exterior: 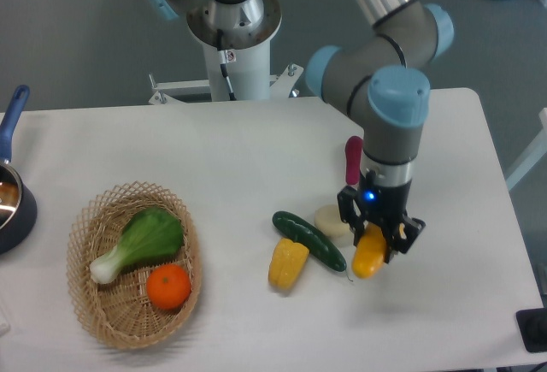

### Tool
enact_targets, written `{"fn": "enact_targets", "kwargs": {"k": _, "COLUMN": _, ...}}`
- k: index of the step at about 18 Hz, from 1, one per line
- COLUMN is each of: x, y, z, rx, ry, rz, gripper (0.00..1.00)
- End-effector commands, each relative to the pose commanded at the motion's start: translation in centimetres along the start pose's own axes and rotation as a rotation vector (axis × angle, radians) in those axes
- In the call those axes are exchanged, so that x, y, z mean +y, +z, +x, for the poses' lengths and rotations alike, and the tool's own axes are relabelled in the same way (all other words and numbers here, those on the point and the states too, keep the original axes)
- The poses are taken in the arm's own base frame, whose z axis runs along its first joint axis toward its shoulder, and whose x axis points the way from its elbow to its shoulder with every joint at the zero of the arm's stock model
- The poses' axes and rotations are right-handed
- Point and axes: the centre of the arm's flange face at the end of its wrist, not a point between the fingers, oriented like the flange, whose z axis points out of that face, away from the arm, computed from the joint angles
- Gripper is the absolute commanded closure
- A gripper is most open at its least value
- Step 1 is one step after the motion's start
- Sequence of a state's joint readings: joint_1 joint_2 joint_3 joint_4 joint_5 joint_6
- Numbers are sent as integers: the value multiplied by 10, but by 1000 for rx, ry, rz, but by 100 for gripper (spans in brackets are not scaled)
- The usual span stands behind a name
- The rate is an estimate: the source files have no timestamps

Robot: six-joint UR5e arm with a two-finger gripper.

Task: Place the mango on the table
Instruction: 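Lower the yellow mango onto the table beside the cucumber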

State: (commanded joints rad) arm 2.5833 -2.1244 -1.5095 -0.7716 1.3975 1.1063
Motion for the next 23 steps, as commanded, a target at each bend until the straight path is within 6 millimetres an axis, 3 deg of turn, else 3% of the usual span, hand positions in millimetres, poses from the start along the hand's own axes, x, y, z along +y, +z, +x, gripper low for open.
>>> {"fn": "enact_targets", "kwargs": {"k": 3, "x": 0, "y": 21, "z": 0, "rx": 16, "ry": 4, "rz": -11, "gripper": 67}}
{"fn": "enact_targets", "kwargs": {"k": 6, "x": -5, "y": 37, "z": -15, "rx": 11, "ry": 11, "rz": -8, "gripper": 67}}
{"fn": "enact_targets", "kwargs": {"k": 10, "x": -10, "y": 61, "z": -9, "rx": 36, "ry": 22, "rz": -18, "gripper": 66}}
{"fn": "enact_targets", "kwargs": {"k": 15, "x": -7, "y": 70, "z": -5, "rx": 51, "ry": 36, "rz": -25, "gripper": 65}}
{"fn": "enact_targets", "kwargs": {"k": 19, "x": -9, "y": 77, "z": -1, "rx": 61, "ry": 40, "rz": -28, "gripper": 59}}
{"fn": "enact_targets", "kwargs": {"k": 23, "x": -9, "y": 80, "z": 0, "rx": 65, "ry": 42, "rz": -29, "gripper": 44}}
